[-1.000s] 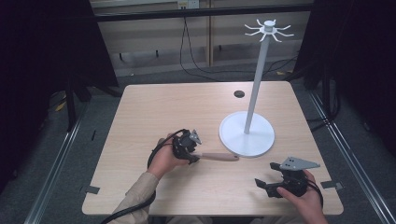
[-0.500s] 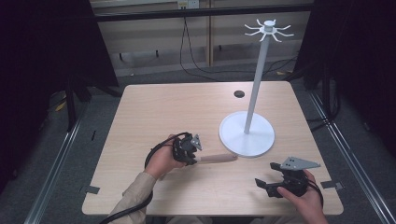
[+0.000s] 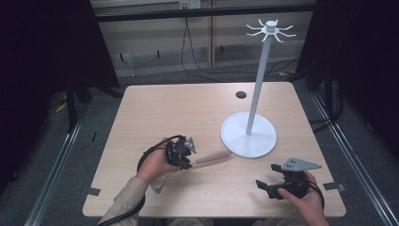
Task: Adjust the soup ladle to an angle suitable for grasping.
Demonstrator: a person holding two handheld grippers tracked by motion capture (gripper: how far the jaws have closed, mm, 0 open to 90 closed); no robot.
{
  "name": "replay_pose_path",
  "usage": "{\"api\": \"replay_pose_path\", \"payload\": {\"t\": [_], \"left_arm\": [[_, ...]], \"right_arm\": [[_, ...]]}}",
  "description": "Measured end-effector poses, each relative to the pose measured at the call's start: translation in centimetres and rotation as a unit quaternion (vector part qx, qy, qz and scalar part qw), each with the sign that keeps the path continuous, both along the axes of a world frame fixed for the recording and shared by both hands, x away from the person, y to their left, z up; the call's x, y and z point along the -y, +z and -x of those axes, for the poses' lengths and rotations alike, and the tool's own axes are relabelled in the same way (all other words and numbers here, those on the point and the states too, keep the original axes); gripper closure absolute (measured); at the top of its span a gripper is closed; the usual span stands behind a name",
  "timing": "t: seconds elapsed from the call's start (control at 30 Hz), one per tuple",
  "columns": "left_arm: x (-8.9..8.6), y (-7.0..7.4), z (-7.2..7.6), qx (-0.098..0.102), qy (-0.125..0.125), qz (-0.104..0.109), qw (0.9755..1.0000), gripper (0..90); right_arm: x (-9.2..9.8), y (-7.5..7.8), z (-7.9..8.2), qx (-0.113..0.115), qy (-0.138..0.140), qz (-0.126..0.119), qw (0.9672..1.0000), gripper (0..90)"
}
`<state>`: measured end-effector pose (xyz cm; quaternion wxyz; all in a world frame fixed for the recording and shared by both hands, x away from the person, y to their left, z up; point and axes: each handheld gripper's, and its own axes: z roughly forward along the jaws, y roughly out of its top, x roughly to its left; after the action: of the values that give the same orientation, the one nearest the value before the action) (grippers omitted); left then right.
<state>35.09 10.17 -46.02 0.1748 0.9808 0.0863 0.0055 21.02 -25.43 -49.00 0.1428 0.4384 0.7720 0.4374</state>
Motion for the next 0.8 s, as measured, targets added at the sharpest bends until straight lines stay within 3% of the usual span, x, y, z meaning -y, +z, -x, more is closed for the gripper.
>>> {"api": "replay_pose_path", "payload": {"t": [0.07,0.17,0.37,0.63,0.8], "left_arm": [[0.2,-0.3,0.0,-0.004,0.006,0.003,1.0000,78.9],[0.4,-0.3,-0.2,-0.009,0.001,-0.014,0.9999,78.8],[0.6,0.4,-0.2,-0.008,0.013,-0.007,0.9999,78.9],[0.3,1.7,-0.2,0.000,0.038,0.035,0.9987,79.0],[0.1,2.4,-0.1,-0.006,0.056,0.069,0.9960,79.0]], "right_arm": [[0.0,0.0,0.0,0.000,0.001,0.002,1.0000,11.2],[0.0,0.0,0.0,0.000,0.001,0.001,1.0000,11.3],[0.1,0.0,0.0,0.000,0.000,-0.001,1.0000,11.2],[0.0,0.1,0.0,0.003,-0.001,-0.003,1.0000,11.3],[-0.2,0.1,-0.1,0.006,0.002,-0.004,1.0000,11.2]]}}
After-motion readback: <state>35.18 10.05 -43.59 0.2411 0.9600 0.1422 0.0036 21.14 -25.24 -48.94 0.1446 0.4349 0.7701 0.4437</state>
